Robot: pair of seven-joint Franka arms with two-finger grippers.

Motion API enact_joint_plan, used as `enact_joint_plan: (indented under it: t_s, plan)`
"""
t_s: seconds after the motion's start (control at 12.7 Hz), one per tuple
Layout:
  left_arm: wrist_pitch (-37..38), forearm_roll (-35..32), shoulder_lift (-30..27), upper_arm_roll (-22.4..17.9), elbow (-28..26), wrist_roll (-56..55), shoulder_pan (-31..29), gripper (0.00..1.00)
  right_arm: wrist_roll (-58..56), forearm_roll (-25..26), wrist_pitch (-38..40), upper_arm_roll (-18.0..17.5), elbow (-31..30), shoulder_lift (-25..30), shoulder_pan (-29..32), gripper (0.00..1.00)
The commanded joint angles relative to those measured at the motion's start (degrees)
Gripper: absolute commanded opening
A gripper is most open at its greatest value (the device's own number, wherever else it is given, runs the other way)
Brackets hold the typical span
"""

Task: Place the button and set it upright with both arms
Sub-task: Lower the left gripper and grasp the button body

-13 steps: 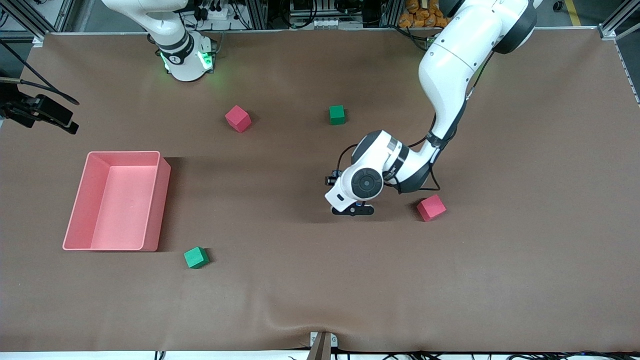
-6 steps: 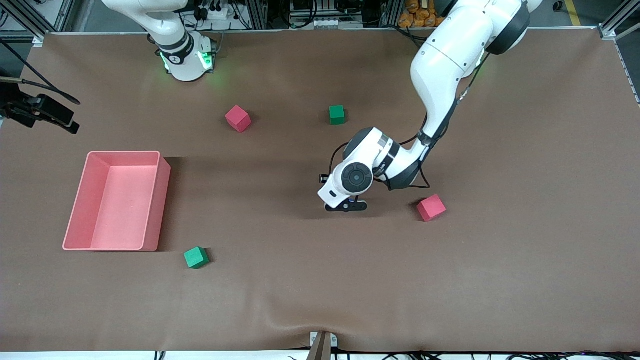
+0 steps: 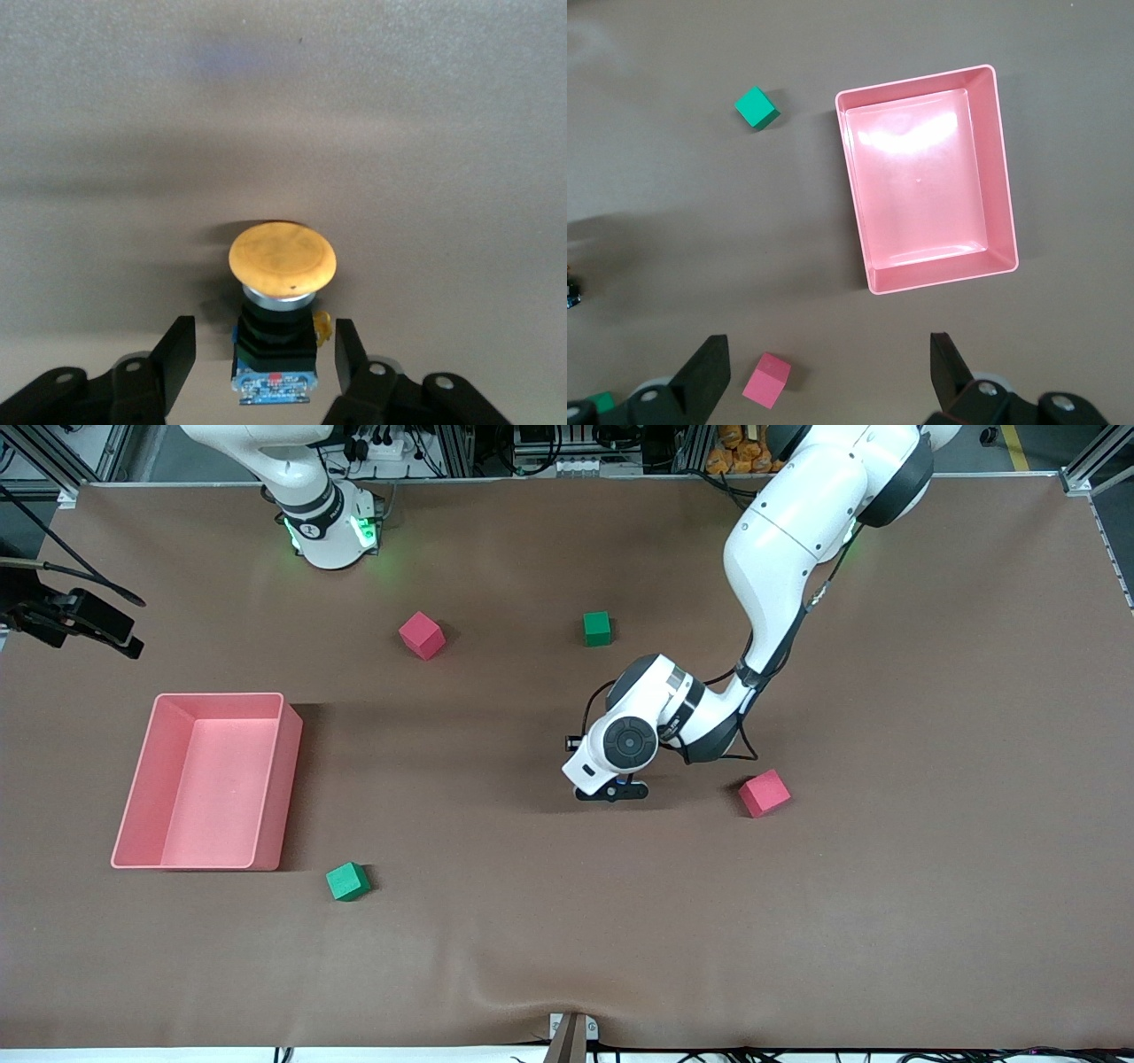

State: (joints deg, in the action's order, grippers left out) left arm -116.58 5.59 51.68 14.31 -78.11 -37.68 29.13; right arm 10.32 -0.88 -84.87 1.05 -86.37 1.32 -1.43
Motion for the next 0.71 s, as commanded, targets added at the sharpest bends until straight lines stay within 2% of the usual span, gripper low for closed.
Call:
enact_joint_plan:
  t_s: [0.0, 0.16, 0.24, 0.63]
  plan:
    - [0.04, -0.32, 1.23, -0.34, 1.73, -0.91, 0.84, 0.54, -0.65, 0.62, -0.83, 0.18, -1.88, 1.76, -0.24, 1.0]
    - [0.04, -0.4, 1.31, -0.34, 1.73, -1.08, 1.53, 0.12, -0.65, 0.53, -0.56, 0.27, -1.79, 1.67, 0.02, 1.0]
    - [0.04, -0.32, 1.23, -0.34, 1.73, -1.08, 1.45, 0.0, -0.65, 0.61, -0.56, 0.27, -1.7, 1.67, 0.02, 1.0]
    - [0.04, -0.32, -0.44, -0.25, 1.99, -5.38, 1.54, 0.0, -0.65, 0.62, -0.48, 0.27, -1.61, 1.58, -0.06, 1.0]
